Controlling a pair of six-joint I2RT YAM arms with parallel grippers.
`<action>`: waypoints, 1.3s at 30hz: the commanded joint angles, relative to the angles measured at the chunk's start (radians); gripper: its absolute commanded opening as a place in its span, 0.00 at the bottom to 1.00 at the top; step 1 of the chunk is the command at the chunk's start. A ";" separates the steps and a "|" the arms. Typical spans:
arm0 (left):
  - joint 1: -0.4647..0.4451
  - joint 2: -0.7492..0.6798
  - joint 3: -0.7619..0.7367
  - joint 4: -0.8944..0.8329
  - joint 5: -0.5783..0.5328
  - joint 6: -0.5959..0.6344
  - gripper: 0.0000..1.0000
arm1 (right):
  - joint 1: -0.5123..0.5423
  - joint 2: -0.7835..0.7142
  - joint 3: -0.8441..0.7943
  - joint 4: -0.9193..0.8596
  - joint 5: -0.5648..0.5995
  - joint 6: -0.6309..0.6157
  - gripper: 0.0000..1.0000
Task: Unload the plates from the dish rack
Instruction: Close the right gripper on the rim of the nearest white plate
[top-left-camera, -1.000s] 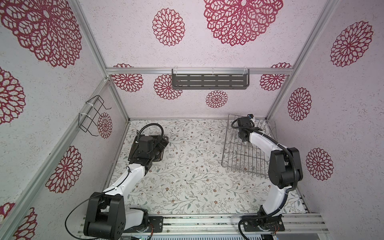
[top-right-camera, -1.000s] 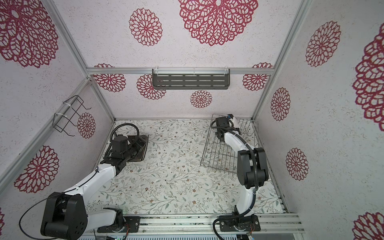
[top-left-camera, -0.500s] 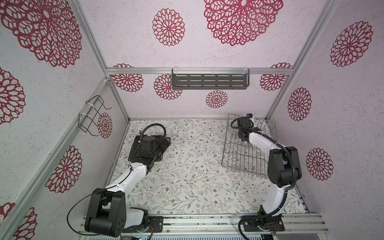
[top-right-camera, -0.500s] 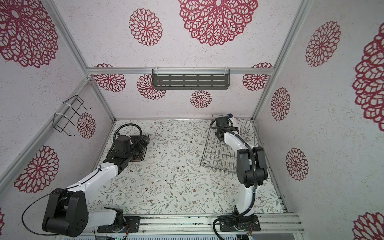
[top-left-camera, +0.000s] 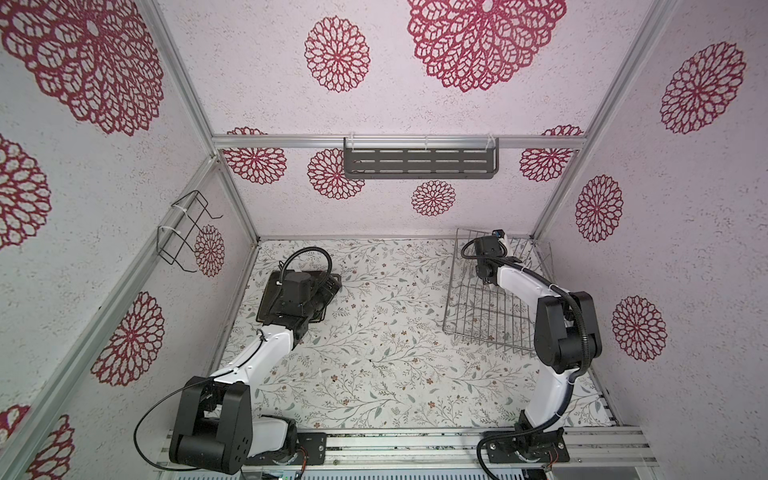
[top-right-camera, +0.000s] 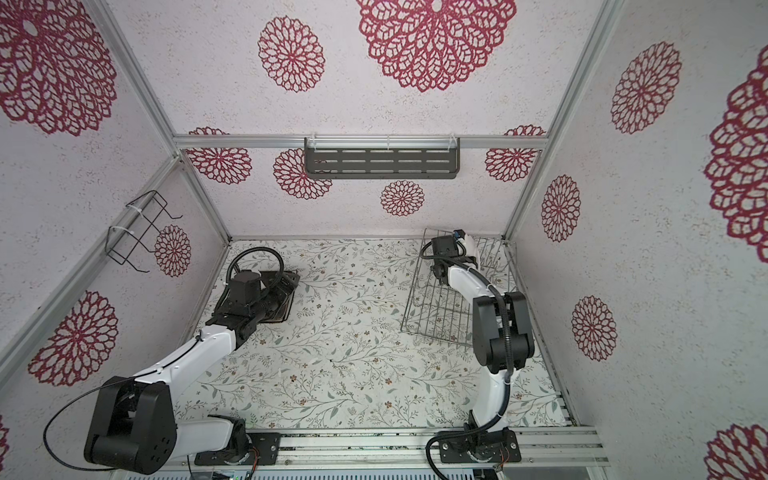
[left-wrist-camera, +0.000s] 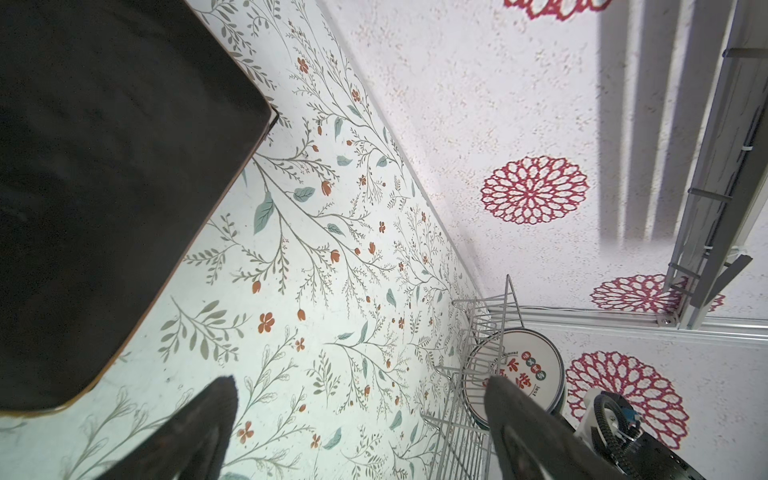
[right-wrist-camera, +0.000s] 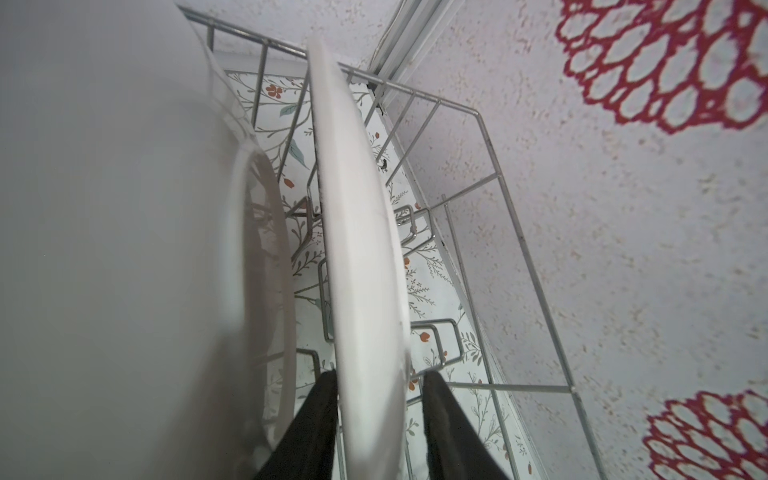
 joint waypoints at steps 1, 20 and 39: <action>-0.012 0.000 0.021 0.027 -0.005 0.003 0.97 | -0.012 0.002 0.001 0.021 0.022 -0.022 0.36; -0.025 0.006 0.034 0.035 -0.007 -0.003 0.97 | -0.014 0.011 0.001 0.045 0.043 -0.046 0.24; -0.025 -0.004 0.041 0.038 -0.005 -0.003 0.97 | -0.004 -0.009 -0.022 0.102 0.117 -0.079 0.11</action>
